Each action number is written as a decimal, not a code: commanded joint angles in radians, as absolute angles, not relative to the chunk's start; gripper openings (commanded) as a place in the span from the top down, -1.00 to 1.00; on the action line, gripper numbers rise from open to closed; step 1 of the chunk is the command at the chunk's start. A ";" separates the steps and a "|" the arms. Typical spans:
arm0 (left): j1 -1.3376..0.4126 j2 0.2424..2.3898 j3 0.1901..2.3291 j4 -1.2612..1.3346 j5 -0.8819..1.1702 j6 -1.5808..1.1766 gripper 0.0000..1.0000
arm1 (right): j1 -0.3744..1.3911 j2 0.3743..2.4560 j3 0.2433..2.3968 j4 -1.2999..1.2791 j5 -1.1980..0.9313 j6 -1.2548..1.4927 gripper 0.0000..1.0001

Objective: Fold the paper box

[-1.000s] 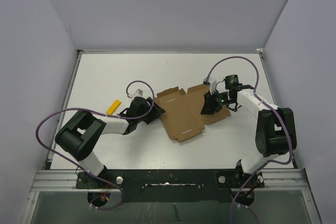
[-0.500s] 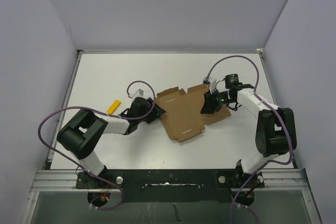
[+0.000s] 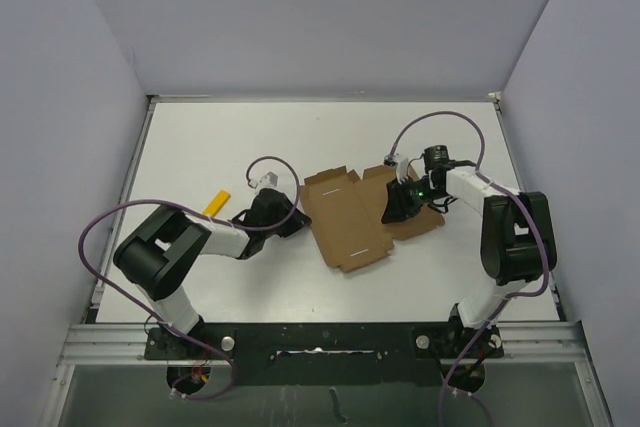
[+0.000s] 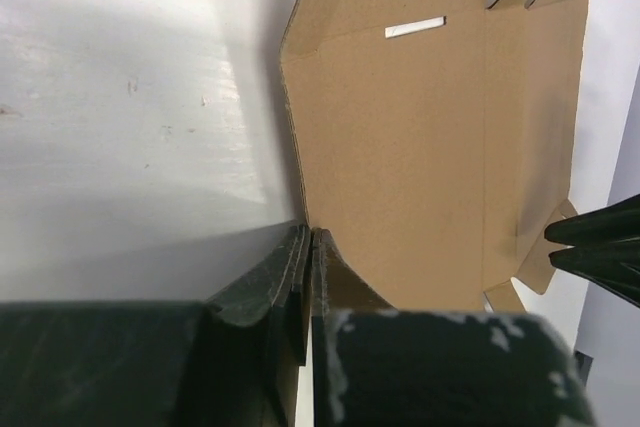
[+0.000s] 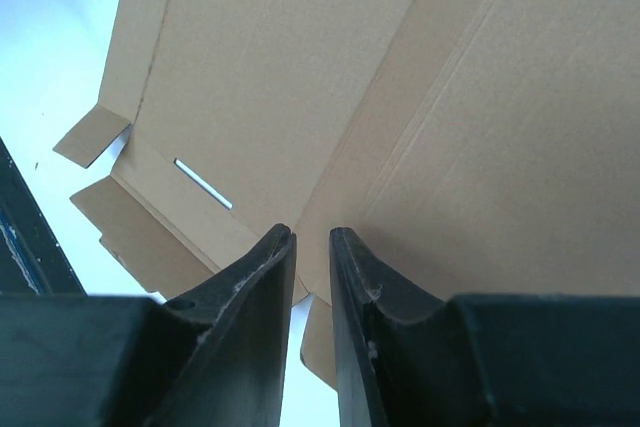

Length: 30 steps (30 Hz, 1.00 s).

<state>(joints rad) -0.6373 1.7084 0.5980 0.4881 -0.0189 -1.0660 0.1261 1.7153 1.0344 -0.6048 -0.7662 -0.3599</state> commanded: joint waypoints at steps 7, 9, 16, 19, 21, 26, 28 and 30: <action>-0.645 1.524 0.529 0.601 -0.073 -0.667 1.00 | 0.018 1.559 1.088 -0.622 -0.919 -0.381 0.19; -0.647 1.473 0.505 0.629 -0.066 -0.564 1.00 | -0.026 1.530 1.080 -0.607 -0.945 -0.364 0.02; -0.648 1.294 0.423 0.698 -0.034 -0.325 1.00 | -0.123 1.467 1.033 -0.513 -0.921 -0.294 -0.97; -0.649 1.237 0.385 0.737 -0.038 -0.293 1.00 | -0.153 1.454 1.018 -0.484 -0.918 -0.276 -0.96; -0.647 1.214 0.364 0.752 -0.043 -0.280 1.00 | -0.174 1.455 1.010 -0.475 -0.945 -0.271 -0.96; -0.647 1.186 0.327 0.780 -0.054 -0.276 1.00 | -0.196 1.487 0.992 -0.471 -1.026 -0.280 -0.96; -0.646 1.178 0.316 0.793 -0.058 -0.276 1.00 | -0.194 1.516 0.984 -0.471 -1.047 -0.287 -0.96; -0.646 1.167 0.310 0.793 -0.062 -0.277 1.00 | -0.185 1.546 0.981 -0.473 -1.073 -0.293 -0.98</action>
<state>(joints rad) -0.6426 1.2140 0.3180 0.7021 -0.0486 -0.3058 -0.1970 1.5047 0.9913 -0.5060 -0.9775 -0.2810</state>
